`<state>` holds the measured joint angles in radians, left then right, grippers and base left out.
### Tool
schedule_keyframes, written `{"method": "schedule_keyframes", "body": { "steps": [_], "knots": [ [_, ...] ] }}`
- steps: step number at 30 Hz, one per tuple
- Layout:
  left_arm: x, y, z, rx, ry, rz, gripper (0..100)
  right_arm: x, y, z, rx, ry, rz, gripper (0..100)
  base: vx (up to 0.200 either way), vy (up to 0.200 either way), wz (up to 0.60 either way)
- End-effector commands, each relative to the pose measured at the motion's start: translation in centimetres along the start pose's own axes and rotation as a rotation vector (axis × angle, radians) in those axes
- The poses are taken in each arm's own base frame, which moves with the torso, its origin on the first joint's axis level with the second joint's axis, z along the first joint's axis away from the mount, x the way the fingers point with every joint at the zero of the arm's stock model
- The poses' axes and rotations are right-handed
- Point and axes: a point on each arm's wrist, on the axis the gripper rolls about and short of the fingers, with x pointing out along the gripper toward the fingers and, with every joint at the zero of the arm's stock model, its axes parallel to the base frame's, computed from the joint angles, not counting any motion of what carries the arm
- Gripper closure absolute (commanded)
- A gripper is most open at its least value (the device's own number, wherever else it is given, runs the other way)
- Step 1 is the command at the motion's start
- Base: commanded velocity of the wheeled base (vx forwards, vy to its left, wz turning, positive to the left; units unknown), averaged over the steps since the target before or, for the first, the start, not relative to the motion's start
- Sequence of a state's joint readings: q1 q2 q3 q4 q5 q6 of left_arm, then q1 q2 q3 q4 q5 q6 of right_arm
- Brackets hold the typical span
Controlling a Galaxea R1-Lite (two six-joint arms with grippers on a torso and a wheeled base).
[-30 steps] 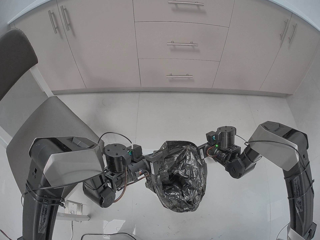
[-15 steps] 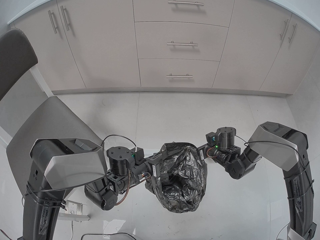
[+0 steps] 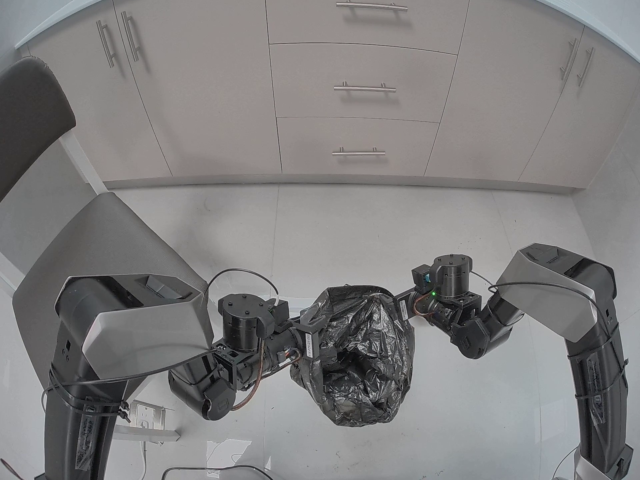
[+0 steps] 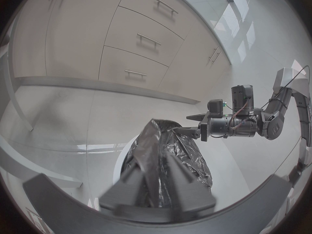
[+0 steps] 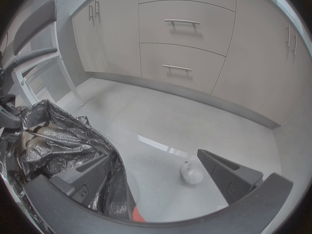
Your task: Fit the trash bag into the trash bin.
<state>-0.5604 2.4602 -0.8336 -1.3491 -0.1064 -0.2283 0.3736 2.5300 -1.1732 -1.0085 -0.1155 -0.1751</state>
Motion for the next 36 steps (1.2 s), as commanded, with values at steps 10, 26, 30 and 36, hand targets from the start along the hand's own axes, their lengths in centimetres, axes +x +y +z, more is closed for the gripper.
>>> {"method": "schedule_keyframes", "body": {
  "steps": [10, 26, 30, 36],
  "knots": [
    [-0.1, 0.1, 0.3, 0.005, -0.005, 0.003, 0, 0.0, 0.0, -0.2, 0.000, 0.003, -0.001, 0, 0.000, 0.000, 0.00],
    [-1.3, 2.9, -1.5, 0.164, 0.076, 0.087, 0, 0.1, 0.1, -0.4, 0.001, 0.007, 0.001, 0, 0.000, 0.000, 0.00],
    [-0.1, 3.7, -2.3, 0.180, 0.082, 0.162, 0, 0.1, 0.1, -0.4, 0.006, 0.004, 0.000, 0, 0.000, 0.000, 0.00],
    [1.1, 5.5, -3.2, 0.196, 0.146, 0.257, 0, 0.1, 0.3, -0.4, 0.006, 0.004, 0.005, 0, 0.000, 0.000, 0.00]
  ]
}}
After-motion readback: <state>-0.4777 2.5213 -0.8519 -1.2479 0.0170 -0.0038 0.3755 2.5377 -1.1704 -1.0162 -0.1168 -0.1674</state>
